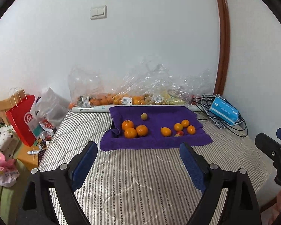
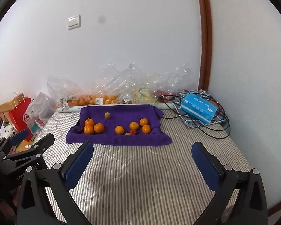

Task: Organize fruits

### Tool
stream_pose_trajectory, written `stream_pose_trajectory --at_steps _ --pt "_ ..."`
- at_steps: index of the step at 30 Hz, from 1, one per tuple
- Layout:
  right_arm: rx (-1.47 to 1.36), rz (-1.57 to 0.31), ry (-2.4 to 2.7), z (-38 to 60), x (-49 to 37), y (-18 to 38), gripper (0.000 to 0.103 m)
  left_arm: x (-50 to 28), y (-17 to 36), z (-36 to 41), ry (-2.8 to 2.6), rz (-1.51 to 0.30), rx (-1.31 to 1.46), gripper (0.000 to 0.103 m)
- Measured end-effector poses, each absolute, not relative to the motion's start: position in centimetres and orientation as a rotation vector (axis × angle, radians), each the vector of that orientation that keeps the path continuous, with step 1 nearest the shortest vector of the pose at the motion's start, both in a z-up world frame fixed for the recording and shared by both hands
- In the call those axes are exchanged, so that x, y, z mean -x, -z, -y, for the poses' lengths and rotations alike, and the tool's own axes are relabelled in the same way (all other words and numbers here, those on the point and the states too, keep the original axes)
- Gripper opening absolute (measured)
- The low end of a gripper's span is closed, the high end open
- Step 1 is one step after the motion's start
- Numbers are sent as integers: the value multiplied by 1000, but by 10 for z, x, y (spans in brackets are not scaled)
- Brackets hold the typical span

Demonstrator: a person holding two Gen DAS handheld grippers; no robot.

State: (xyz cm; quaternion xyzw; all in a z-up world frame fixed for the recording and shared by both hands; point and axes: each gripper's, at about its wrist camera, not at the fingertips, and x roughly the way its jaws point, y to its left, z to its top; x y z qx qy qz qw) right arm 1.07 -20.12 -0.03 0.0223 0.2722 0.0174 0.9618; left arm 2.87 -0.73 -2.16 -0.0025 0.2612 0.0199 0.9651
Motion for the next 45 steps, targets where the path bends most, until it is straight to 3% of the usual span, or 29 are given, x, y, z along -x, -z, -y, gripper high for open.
stream_pose_trajectory --at_steps 45 --pt "-34 -540 -24 198 -5 -1 103 -20 15 4 -49 -522 23 89"
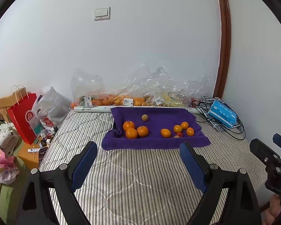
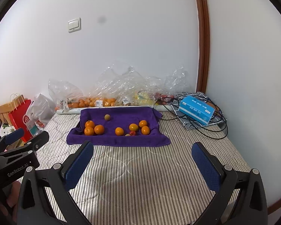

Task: Organize fruits

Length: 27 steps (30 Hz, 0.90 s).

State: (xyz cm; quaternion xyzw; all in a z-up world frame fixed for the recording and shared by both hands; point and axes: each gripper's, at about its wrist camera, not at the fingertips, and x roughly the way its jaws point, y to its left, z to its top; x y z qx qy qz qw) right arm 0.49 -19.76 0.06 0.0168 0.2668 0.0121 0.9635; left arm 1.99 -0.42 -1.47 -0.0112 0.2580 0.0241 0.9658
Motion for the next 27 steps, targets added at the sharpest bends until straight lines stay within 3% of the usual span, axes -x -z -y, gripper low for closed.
stream_pose_trajectory --at_steps 27 --pt "-27 -538 -26 194 -4 -2 103 -18 16 6 -53 -520 27 89"
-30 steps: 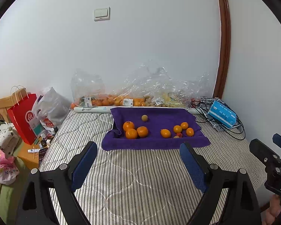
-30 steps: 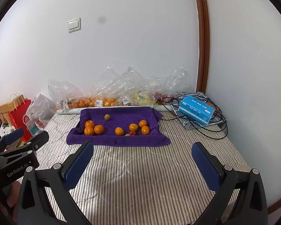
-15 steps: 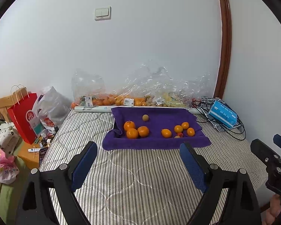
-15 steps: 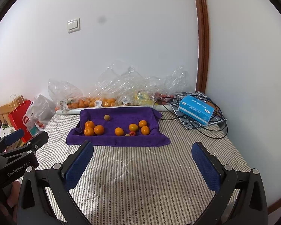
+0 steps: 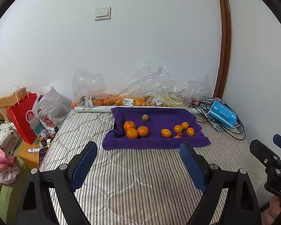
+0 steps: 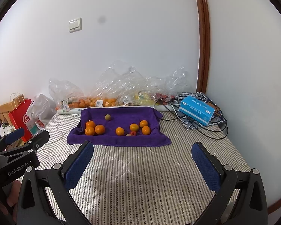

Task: Organize fruits

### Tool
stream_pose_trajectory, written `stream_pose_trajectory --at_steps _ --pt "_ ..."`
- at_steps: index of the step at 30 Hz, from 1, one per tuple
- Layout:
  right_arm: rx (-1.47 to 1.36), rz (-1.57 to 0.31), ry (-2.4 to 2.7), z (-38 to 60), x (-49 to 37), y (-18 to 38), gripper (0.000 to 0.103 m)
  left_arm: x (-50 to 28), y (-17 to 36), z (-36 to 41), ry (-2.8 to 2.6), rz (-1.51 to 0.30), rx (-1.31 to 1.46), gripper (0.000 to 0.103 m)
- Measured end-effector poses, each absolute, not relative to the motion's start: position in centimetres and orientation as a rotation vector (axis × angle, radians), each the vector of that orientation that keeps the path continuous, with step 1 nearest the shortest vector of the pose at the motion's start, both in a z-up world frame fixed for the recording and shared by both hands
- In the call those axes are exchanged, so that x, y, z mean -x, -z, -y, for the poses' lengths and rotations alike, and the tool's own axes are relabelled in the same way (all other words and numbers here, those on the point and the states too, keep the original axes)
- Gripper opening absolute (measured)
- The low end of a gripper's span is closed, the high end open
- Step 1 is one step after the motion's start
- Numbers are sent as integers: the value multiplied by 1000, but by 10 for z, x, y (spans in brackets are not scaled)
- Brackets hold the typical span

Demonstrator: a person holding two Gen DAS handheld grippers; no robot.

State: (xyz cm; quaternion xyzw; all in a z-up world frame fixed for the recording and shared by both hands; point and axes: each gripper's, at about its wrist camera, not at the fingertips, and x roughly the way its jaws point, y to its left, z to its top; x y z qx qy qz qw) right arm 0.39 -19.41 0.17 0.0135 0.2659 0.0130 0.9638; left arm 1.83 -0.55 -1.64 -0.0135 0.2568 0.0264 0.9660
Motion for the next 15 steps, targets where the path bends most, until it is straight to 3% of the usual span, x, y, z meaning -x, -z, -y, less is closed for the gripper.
stream_pose_trajectory --at_steps 15 --pt "-25 -532 -31 194 -2 -4 103 -16 13 4 -50 -510 20 89"
